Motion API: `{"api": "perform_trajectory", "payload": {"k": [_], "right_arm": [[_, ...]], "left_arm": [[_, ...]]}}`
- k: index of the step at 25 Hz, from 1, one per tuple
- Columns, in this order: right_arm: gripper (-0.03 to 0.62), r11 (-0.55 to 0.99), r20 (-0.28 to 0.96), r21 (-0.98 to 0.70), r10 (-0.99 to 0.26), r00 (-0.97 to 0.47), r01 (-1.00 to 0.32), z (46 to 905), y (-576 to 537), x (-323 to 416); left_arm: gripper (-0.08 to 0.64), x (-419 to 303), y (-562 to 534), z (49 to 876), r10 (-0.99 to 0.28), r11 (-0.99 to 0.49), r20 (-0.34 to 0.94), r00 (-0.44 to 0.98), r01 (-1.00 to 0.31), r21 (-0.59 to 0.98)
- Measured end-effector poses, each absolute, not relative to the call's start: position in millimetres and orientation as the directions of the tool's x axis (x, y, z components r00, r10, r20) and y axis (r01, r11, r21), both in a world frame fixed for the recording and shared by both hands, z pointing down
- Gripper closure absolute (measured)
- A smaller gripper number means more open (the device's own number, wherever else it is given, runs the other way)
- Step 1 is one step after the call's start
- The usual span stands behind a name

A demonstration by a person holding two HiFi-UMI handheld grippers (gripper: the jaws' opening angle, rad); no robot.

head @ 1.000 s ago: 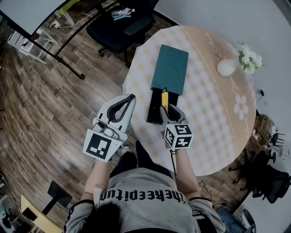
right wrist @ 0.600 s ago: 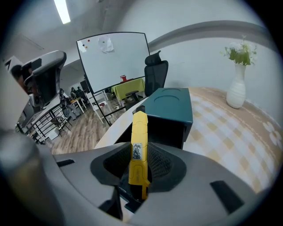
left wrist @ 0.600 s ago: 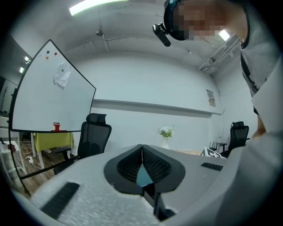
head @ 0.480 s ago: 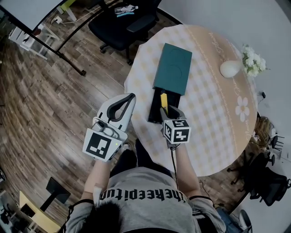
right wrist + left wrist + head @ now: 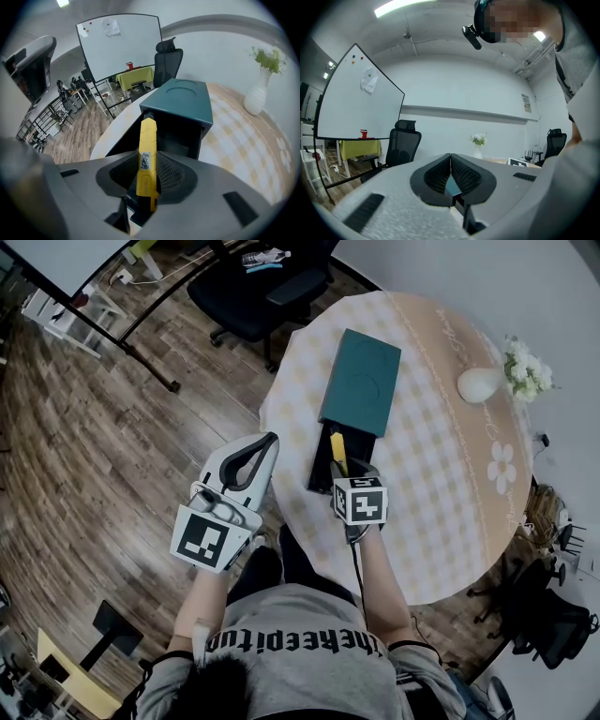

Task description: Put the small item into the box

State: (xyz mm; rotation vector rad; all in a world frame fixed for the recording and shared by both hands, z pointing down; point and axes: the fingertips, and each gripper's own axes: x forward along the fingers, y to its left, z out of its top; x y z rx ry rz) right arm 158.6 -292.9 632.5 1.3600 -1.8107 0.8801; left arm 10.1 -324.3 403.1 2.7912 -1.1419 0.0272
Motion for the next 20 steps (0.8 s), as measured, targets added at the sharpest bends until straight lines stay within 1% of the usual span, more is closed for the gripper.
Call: {"api": "perform_trajectory", "payload": {"k": [2,11,17,20], "right_arm": [[0.474,0.23,0.857,-0.093,-0.477,-0.196,-0.969,635.0,-291.9,157.6],[0.474,0.272,0.914,-0.021,-0.386,-0.129,-0.962,649.0,-289.0,155.4],[0.474,0.285,0.928,0.01,-0.359,-0.097,-0.959,649.0,-290.3,154.8],[0.474,0.303,0.932,0.036,-0.354,-0.077,-0.952,650.1,-290.4,154.2]], "left_arm": [[0.545,7.5,-324.6,400.8,-0.701,-0.708,0.041,0.712,-0.701,0.083],[0.543,-3.6,-320.0,405.8,-0.718,-0.687,0.066,0.693,-0.721,0.094],[0.545,-8.8,-317.7,401.5,-0.726,-0.682,0.043,0.686,-0.727,0.082],[0.545,-12.1,-315.1,403.3,-0.732,-0.673,0.058,0.679,-0.733,0.096]]}}
